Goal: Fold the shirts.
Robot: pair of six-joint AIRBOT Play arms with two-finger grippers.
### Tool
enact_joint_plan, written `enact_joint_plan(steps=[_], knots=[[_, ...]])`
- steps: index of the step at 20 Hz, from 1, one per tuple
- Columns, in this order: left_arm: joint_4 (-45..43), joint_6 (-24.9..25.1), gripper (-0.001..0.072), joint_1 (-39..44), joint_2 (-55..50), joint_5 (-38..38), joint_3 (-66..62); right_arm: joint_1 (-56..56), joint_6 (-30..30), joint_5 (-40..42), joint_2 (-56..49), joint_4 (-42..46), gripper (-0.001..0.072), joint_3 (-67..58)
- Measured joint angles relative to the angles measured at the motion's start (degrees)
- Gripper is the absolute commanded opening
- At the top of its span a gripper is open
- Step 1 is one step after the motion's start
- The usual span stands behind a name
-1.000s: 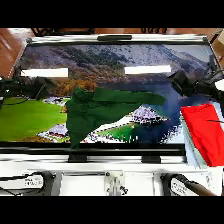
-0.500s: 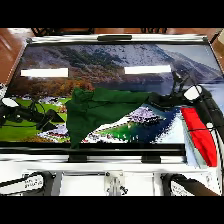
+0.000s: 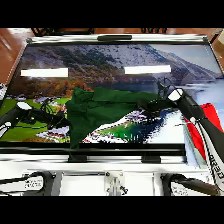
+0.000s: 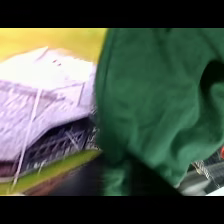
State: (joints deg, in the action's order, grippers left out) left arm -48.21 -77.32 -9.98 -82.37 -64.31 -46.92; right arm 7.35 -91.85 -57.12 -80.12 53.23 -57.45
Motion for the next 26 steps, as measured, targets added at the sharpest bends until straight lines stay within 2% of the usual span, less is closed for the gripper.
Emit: enact_joint_plan(steps=[2, 3, 4, 18, 19, 20, 21, 24, 26], knots=[[0.4, 0.6, 0.0038, 0.7, -0.2, 1.2, -0.3, 1.4, -0.1, 0.0, -1.3, -0.4, 0.0585, 0.0], [0.4, 1.1, 0.0037, 0.8, -0.3, 1.5, -0.6, 2.1, -0.2, 0.3, -1.9, -0.5, 0.0607, 0.0], [0.4, 1.6, 0.0037, 0.9, -0.3, 1.7, -0.9, 2.8, -0.6, 0.9, -2.5, -0.7, 0.0658, 0.0], [1.0, 7.3, 0.0038, 1.0, 7.8, 1.3, -3.0, 9.5, -6.6, 14.2, -10.4, -13.4, 0.0642, 0.0], [1.1, 7.4, 0.0037, 1.0, 8.1, 1.3, -3.0, 9.5, -7.2, 14.6, -10.8, -13.9, 0.0523, -0.1], [1.2, 7.5, 0.0037, 1.0, 8.4, 1.3, -3.0, 9.6, -7.6, 15.2, -11.1, -14.2, 0.0218, -0.1], [1.2, 7.6, 0.0037, 1.0, 8.6, 1.3, -3.0, 9.7, -8.0, 15.3, -11.4, -13.9, 0.0064, 0.0], [1.3, 8.8, 0.0036, 1.0, 9.2, 1.3, -3.4, 9.6, -7.6, 15.4, -11.5, -14.6, 0.0061, -0.5], [1.4, 9.7, 0.0036, 1.0, 10.8, 1.3, -5.5, 9.2, -3.9, 13.1, -10.1, -14.4, 0.0061, -2.3]])
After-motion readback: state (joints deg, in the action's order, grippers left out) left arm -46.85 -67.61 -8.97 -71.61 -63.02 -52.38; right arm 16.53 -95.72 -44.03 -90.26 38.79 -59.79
